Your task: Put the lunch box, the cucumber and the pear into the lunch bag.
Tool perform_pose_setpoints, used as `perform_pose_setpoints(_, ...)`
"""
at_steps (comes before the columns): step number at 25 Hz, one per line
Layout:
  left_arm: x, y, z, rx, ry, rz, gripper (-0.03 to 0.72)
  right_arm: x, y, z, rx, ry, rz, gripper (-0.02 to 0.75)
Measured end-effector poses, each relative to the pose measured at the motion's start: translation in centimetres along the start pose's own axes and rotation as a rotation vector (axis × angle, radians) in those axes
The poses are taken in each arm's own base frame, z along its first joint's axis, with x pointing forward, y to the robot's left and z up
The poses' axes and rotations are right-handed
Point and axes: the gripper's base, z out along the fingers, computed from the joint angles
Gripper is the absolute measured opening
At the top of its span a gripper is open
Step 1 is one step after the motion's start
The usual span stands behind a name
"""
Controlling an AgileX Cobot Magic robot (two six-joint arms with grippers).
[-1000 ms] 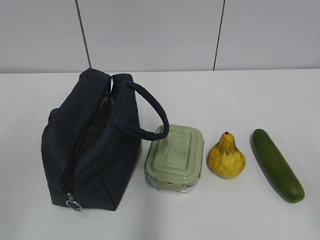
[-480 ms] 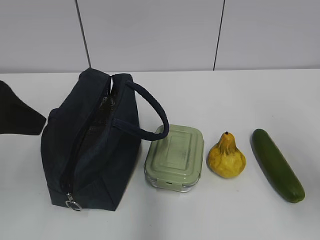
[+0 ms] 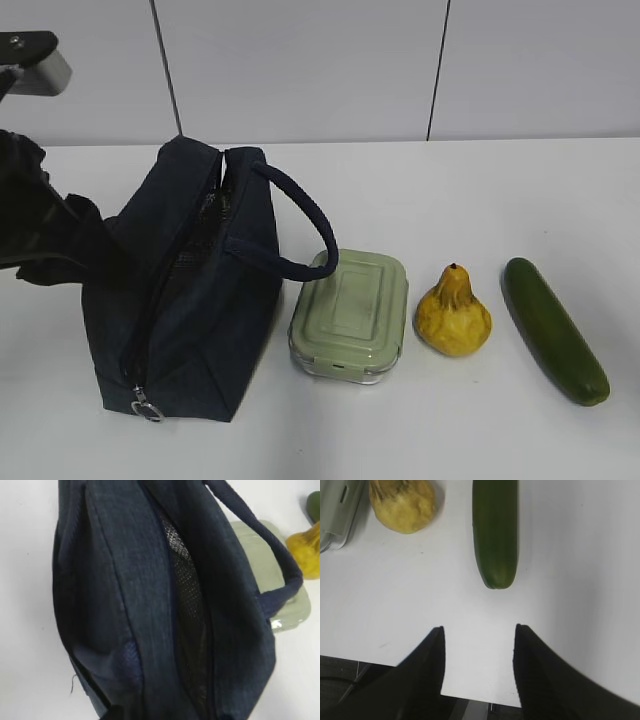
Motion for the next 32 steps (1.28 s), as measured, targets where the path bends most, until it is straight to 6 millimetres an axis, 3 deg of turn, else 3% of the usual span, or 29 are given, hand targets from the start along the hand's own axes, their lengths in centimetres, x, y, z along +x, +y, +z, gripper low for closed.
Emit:
perform_pose_setpoints(4, -0.3, 0.3, 1.2, -0.014, 0.012, 0.003, 0.309, -0.7, 0.0, 0.3, -0.007, -0.001, 0.002, 0.355)
perform_pose_setpoints(9, -0.5, 0.8, 2.2, -0.040, 0.021, 0.022, 0.042, -2.1, 0.0, 1.0, -0.021, -0.006, -0.019, 0.355)
perform_pose_setpoints(11, -0.6, 0.8, 2.3, -0.045, 0.022, 0.026, -0.001, -2.6, -0.1, 1.6, -0.021, -0.009, -0.017, 0.355)
perform_pose_setpoints(19, -0.7, 0.9, 2.4, -0.048, 0.014, 0.027, -0.015, -4.8, -0.9, 6.3, -0.019, 0.084, -0.023, 0.363)
perform_pose_setpoints(26, -0.7, 0.9, 2.4, -0.049, 0.010, 0.027, -0.015, -8.9, -1.5, 9.7, -0.027, 0.142, -0.040, 0.541)
perform_pose_setpoints(32, -0.8, 0.9, 2.4, -0.052, -0.003, 0.029, -0.015, -11.0, -1.9, 13.1, -0.043, 0.259, -0.023, 0.573)
